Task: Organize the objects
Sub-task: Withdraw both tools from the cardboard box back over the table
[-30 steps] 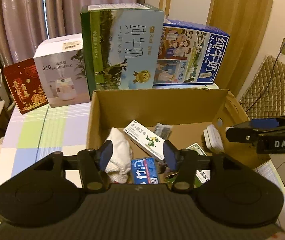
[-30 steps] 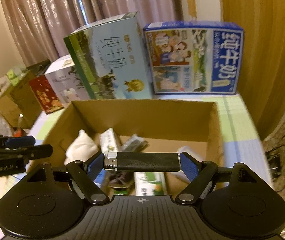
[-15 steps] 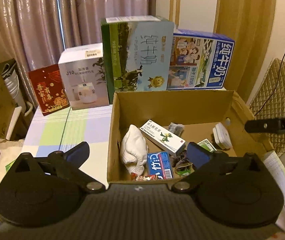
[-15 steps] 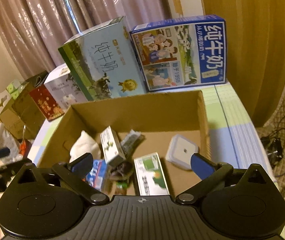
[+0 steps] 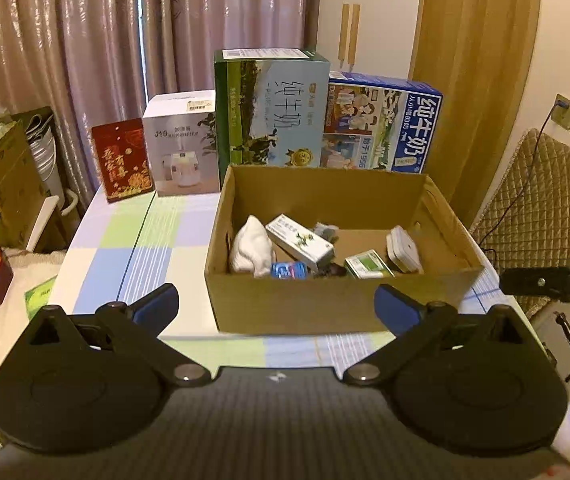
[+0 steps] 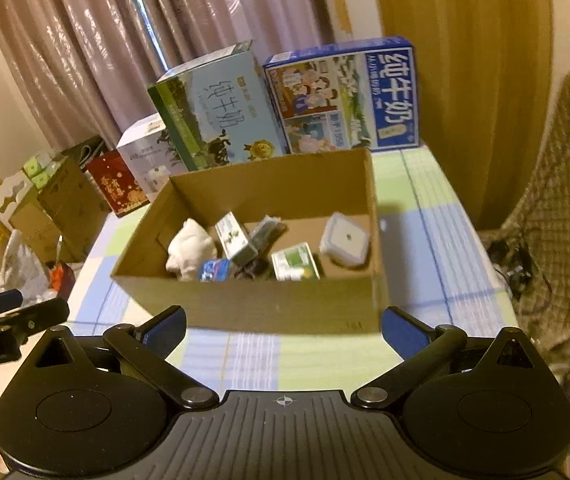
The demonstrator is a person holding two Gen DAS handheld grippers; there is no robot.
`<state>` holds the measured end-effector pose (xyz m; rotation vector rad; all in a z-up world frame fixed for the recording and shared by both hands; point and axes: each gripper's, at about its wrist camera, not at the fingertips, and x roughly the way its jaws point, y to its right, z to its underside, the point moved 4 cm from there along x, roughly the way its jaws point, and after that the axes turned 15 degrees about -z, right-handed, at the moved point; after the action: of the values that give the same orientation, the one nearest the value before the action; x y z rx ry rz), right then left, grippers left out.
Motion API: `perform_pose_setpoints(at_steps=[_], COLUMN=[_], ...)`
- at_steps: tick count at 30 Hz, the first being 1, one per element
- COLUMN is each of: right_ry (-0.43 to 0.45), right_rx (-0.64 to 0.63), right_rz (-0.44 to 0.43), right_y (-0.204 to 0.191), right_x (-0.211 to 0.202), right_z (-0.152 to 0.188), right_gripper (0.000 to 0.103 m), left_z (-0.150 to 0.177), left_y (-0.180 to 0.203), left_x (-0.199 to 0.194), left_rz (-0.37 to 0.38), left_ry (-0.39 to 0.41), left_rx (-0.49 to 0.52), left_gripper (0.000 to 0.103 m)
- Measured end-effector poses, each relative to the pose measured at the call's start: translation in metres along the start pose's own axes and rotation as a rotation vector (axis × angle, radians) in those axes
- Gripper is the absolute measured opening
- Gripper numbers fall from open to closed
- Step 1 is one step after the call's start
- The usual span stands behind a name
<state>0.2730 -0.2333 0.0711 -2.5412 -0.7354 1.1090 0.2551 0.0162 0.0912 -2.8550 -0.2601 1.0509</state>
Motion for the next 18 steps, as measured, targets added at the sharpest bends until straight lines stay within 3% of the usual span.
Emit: perform_pose_setpoints(at_steps=[12, 18], right_ry=[0.026, 0.026], right_rx=[-0.034, -0.060], right_rz=[0.052, 0.063], right_y=[-0.020, -0.033], right_x=[-0.072, -0.092], right_z=[0.066, 0.088], right_gripper=[0.101, 0.101], left_z=[0.053, 0.073], left_y=[-0.005, -0.007], left_x=[-0.071, -0.099], left_rz=[0.016, -0.023], left_ry=[-0.036, -0.039], left_rx=[-0.088, -0.098], left_gripper=[0.102, 0.102])
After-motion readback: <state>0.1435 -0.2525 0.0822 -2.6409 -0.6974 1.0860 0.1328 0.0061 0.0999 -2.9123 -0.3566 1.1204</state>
